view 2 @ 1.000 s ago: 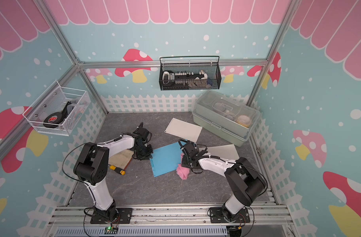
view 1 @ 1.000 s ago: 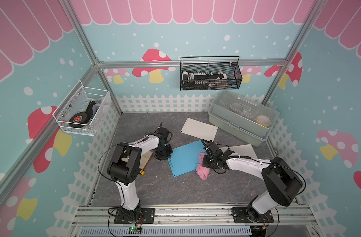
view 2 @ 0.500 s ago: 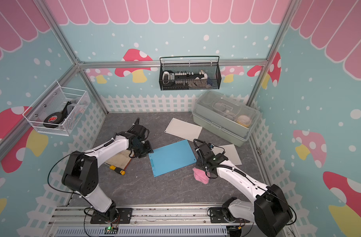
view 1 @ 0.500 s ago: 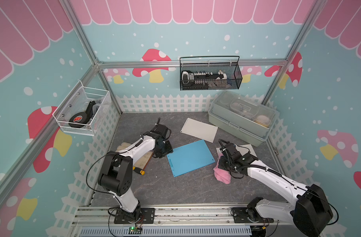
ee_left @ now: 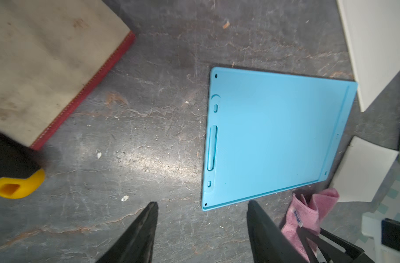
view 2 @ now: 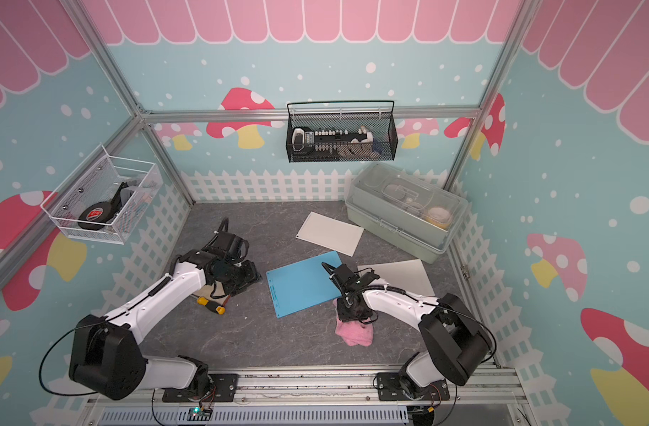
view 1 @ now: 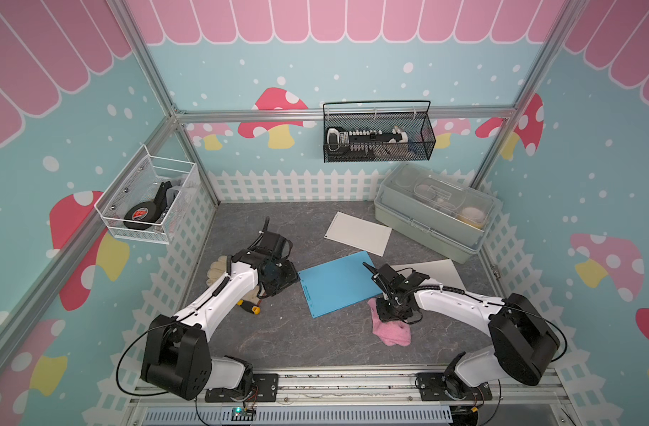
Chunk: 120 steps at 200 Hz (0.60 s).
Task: Wipe the drawing tablet
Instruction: Place the cleaning item at the center of the board, then reset both arms
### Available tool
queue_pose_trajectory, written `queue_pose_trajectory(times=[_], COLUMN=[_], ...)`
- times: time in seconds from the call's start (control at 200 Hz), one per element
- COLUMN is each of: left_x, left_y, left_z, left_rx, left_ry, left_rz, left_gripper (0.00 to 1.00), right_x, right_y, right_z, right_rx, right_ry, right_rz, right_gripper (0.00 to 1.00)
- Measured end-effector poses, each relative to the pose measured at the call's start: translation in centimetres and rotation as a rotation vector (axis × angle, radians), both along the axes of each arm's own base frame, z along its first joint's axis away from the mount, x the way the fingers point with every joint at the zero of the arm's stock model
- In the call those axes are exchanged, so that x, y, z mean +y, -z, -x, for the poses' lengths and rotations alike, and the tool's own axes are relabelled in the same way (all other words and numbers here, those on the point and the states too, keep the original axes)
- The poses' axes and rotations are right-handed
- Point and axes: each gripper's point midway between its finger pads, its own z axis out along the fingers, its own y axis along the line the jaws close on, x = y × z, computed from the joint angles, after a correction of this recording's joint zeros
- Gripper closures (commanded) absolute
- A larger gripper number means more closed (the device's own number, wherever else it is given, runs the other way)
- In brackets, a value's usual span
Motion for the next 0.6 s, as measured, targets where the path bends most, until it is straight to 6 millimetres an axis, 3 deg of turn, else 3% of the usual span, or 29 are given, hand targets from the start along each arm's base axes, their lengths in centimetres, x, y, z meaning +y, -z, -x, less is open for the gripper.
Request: queue_pose_trajectory(times=[0.08, 0.12, 0.205, 0.31, 0.41, 0.44, 0.47, 0.505, 0.53, 0.6], left_x=[0.7, 1.1, 1.6, 2.1, 2.2, 2.2, 2.3, 2.5, 2.6, 3.4], left_y=[-1.2, -1.5, -2.0, -2.3, -2.7, -2.8, -2.9, -3.1, -3.2, -4.0], left_z=[0.1, 0.1, 0.0, -0.2, -0.6, -0.7, -0.7, -0.8, -0.9, -1.0], left_rx=[-0.034, -0.042, -0.049, -0.055, -0.064, -0.069, -0.073, -0.082, -0.089, -0.122], left_ry=[-0.025, -0.035, -0.055, -0.069, -0.074, -0.075, -0.077, -0.08, -0.086, -0.103], left_rz=[0.003, 0.003, -0.001, -0.008, -0.013, -0.015, -0.017, -0.021, -0.024, -0.045], left_gripper=[0.34, 0.34, 0.34, 0.34, 0.29, 0.24, 0.03, 0.01, 0.01, 0.01], right_x=[-0.3, -0.3, -0.5, -1.3, -2.1, -2.4, -2.7, -3.1, -3.3, -4.4], right_y=[-2.7, -4.5, -8.3, -11.4, -11.8, -11.5, -11.3, -11.1, -11.1, -11.9], right_z=[-0.6, -1.1, -2.1, -2.7, -3.3, -3.6, -3.9, -4.2, -4.5, -5.3], right_rx=[-0.08, -0.134, -0.245, -0.352, -0.377, -0.374, -0.374, -0.381, -0.393, -0.477], right_ry=[0.0, -0.007, -0.002, 0.008, 0.039, 0.05, 0.061, 0.075, 0.084, 0.116], right_rz=[-0.022, -0.039, -0.071, -0.083, -0.068, -0.055, -0.036, -0.016, -0.004, -0.001], right_gripper=[0.37, 0.27, 0.26, 0.46, 0.49, 0.45, 0.35, 0.22, 0.04, 0.01])
